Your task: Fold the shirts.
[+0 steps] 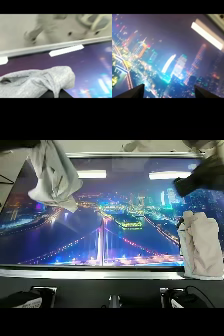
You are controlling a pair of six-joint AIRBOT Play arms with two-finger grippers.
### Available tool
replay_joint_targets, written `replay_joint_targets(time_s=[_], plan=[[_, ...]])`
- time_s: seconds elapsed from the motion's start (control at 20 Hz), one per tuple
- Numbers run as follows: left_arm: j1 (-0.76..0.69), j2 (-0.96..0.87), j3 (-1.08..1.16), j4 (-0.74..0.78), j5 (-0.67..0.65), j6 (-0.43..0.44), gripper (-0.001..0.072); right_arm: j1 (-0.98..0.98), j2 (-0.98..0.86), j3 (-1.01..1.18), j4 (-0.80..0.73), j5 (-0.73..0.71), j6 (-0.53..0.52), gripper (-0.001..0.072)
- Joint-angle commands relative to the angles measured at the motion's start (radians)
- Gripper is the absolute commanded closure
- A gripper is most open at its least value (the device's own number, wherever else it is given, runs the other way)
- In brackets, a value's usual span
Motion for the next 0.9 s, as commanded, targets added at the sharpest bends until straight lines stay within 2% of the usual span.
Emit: replay_joint_targets(time_s=[0.0, 0.15, 0.25, 0.4, 0.45, 0.5, 0.55, 0.65, 0.75, 0.85], plan=[[-0.214, 0.216, -0.161, -0.006, 0.016, 0.002, 0.0684, 0.001, 0.163, 0.034, -0.053, 0.038, 0.036, 0.0045], [-0.384, 0.200, -0.352, -0.006, 0.043, -0.014, 0.0684, 0.001, 0.246, 0.034, -0.054, 0.161, 0.050, 0.0045], [-0.486, 0.138, -0.507, -0.008, 0.135, -0.015, 0.0684, 0.001, 0.265, 0.034, -0.055, 0.253, 0.050, 0.0045], [-0.624, -0.051, -0.661, -0.137, 0.239, -0.038, 0.0684, 0.001, 0.261, 0.034, -0.053, 0.332, 0.050, 0.0045], [-0.656, -0.127, -0.671, -0.201, 0.240, -0.073, 0.0627, 0.001, 0.257, 0.034, -0.053, 0.332, 0.050, 0.0045], [-0.672, -0.197, -0.665, -0.264, 0.235, -0.104, 0.0277, 0.001, 0.248, 0.034, -0.055, 0.332, 0.050, 0.0046], [-0.665, -0.241, -0.647, -0.294, 0.201, -0.116, -0.0013, 0.001, 0.232, 0.034, -0.055, 0.332, 0.050, 0.0046], [-0.576, -0.257, -0.591, -0.252, 0.072, -0.116, -0.0013, 0.001, 0.179, 0.034, -0.042, 0.345, 0.050, 0.0051], [-0.414, -0.210, -0.532, -0.099, -0.063, -0.116, -0.0013, 0.001, 0.105, 0.013, -0.026, 0.360, 0.048, 0.0122], [-0.243, -0.156, -0.520, 0.019, -0.150, -0.117, -0.0013, 0.001, 0.016, -0.047, 0.023, 0.351, 0.027, 0.0121]])
